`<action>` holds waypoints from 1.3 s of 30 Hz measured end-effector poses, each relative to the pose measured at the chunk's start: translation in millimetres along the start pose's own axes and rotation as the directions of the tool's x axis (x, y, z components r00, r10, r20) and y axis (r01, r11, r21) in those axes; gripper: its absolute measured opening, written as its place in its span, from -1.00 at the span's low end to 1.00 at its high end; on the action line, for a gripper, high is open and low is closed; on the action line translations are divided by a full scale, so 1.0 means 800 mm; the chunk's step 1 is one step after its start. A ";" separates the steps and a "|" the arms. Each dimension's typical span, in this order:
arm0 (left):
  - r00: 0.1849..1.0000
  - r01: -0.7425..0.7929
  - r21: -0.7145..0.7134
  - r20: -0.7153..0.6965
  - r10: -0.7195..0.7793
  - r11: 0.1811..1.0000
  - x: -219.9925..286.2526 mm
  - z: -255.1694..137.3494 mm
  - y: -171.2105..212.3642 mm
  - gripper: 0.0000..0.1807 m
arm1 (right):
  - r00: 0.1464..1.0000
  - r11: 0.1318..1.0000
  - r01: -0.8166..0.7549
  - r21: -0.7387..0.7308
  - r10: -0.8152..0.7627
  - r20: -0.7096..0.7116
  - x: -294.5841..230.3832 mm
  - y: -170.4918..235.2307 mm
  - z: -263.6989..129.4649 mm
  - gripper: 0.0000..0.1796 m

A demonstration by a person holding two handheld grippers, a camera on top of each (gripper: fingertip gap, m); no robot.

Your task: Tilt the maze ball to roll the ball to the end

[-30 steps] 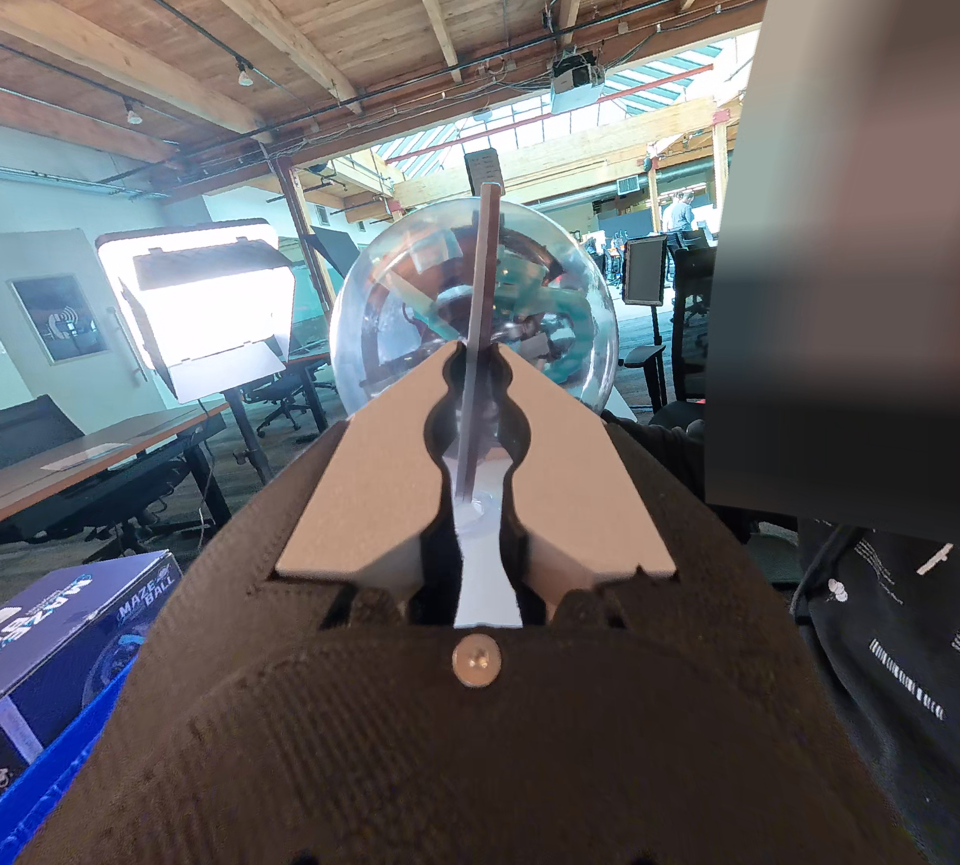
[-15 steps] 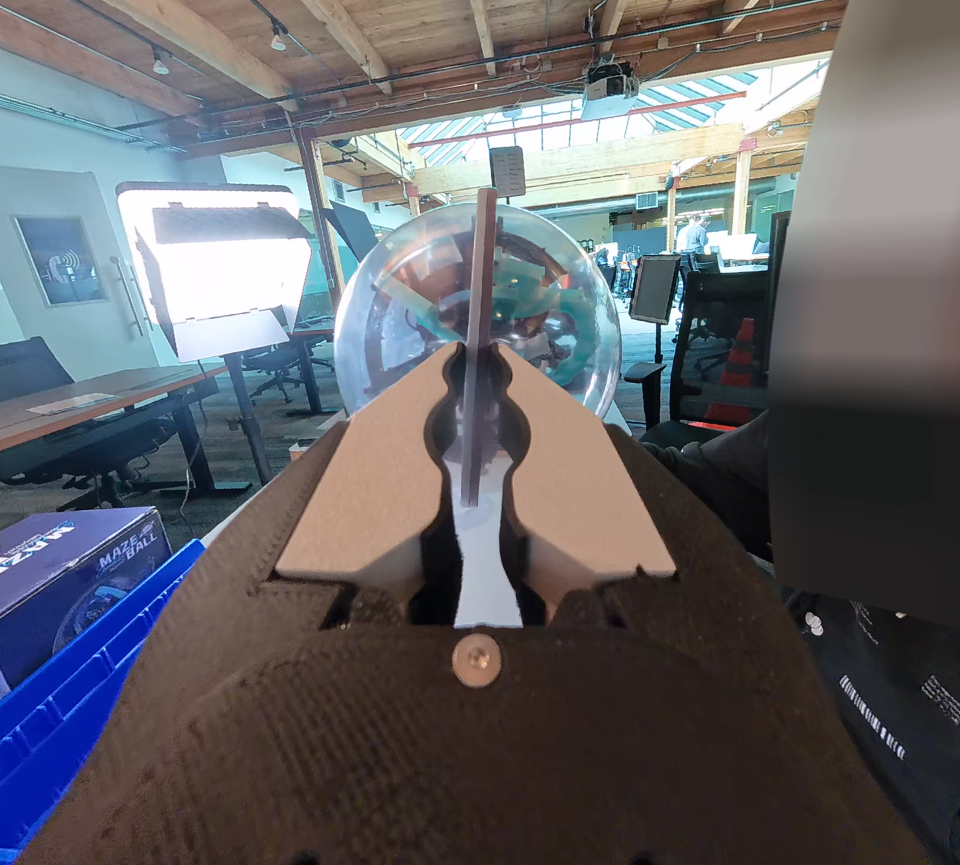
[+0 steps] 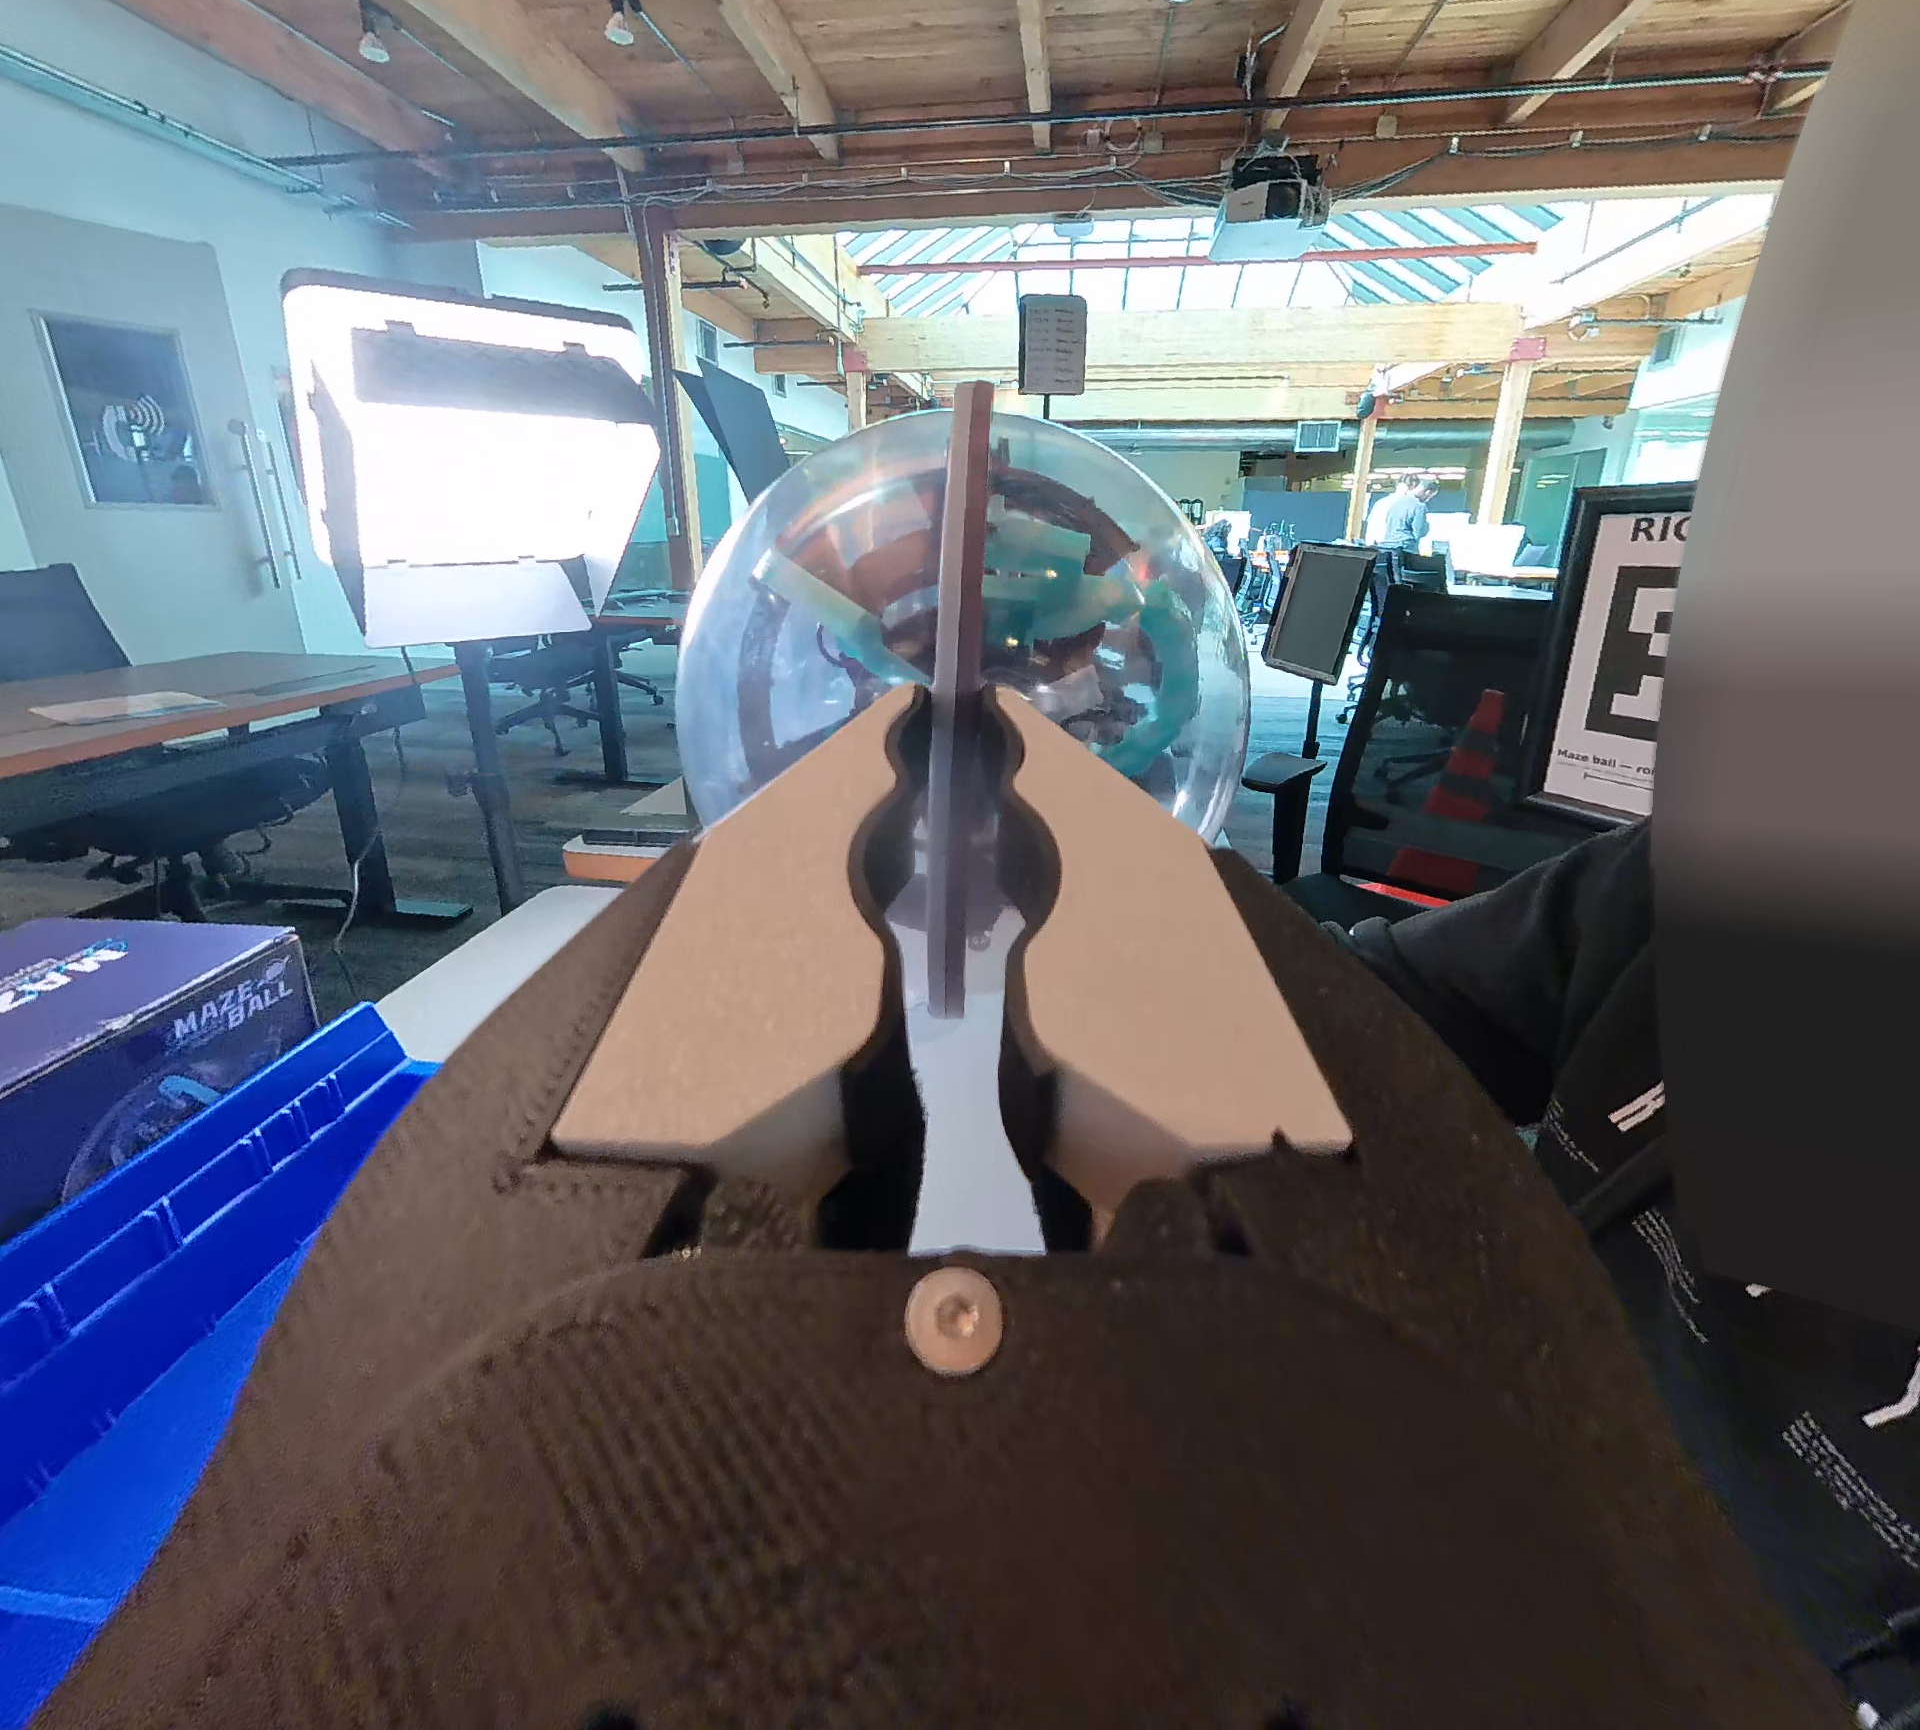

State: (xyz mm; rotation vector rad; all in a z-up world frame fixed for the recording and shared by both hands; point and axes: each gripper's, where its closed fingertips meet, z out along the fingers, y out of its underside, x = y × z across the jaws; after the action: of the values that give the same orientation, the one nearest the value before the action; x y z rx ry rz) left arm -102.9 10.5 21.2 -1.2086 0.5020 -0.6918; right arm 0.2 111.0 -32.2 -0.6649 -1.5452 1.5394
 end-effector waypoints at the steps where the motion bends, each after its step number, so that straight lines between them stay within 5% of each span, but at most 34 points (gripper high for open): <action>1: 1.000 0.010 -0.001 0.005 -0.010 1.000 -0.002 0.000 0.000 -0.92 | 1.000 1.000 -0.006 -0.001 0.006 0.001 0.000 0.001 0.000 -0.93; 8: 0.994 0.101 -0.001 0.046 -0.101 0.995 -0.021 -0.005 0.007 -0.92 | 0.995 0.995 -0.101 -0.017 0.102 0.020 0.005 0.011 0.005 -0.93; 14: 0.971 0.197 -0.040 0.146 -0.190 0.980 -0.059 -0.012 0.035 -0.91 | 0.939 0.938 -0.342 -0.052 0.343 0.001 0.026 0.048 0.007 -0.93; 20: 0.899 0.415 -0.088 0.195 -0.393 0.906 -0.090 -0.027 0.101 -0.91 | 0.779 0.768 -0.624 -0.141 0.625 -0.042 0.008 0.131 0.005 -0.94; 27: 0.740 0.667 -0.184 0.269 -0.616 0.722 -0.072 -0.056 0.214 -0.92 | 0.514 0.489 -0.850 -0.194 0.851 -0.109 -0.065 0.220 -0.013 -0.94; 32: 0.613 0.790 -0.234 0.303 -0.730 0.566 -0.037 -0.076 0.284 -0.92 | 0.352 0.314 -0.926 -0.211 0.919 -0.176 -0.113 0.255 -0.030 -0.94; 39: 0.534 0.844 -0.236 0.305 -0.788 0.481 -0.012 -0.086 0.325 -0.92 | 0.251 0.208 -0.956 -0.206 0.945 -0.209 -0.140 0.275 -0.042 -0.94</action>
State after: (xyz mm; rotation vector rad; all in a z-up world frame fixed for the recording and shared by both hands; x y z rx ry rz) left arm -100.9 22.4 -247.8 -1.8681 -0.1682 -1.3597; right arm 44.5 58.6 -271.6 -2.1686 -1.3196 2.1060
